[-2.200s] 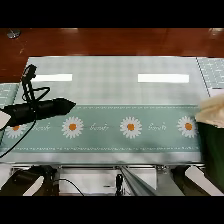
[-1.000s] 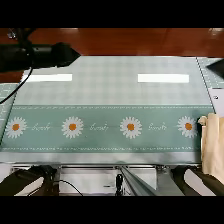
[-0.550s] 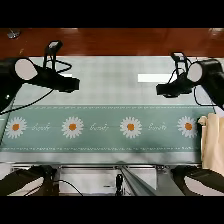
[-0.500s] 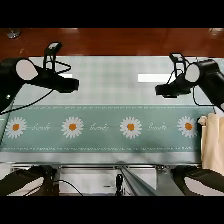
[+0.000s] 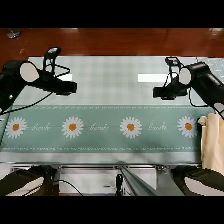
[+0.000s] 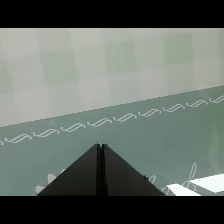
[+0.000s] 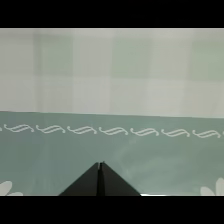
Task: Fold the shirts.
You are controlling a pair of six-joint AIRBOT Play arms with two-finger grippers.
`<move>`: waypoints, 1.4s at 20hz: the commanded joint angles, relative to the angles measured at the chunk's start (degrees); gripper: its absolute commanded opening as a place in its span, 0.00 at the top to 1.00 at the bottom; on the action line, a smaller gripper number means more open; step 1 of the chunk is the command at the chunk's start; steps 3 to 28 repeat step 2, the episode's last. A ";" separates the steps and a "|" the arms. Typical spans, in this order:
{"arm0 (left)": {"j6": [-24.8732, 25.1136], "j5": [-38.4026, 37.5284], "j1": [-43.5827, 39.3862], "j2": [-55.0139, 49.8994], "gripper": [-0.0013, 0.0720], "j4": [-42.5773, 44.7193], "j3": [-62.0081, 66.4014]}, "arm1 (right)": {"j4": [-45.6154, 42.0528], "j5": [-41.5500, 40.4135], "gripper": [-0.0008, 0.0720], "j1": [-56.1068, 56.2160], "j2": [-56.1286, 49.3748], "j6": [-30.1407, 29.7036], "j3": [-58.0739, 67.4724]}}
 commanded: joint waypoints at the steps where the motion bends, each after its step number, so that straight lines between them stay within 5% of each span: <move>1: -0.09 -0.07 0.04 -0.04 0.94 0.20 -0.04 | -0.24 -0.02 0.96 0.09 -0.04 0.11 -0.02; 28: -0.09 -0.07 0.04 -0.04 0.94 0.20 -0.04 | -0.24 -0.02 0.96 0.09 -0.04 0.11 -0.02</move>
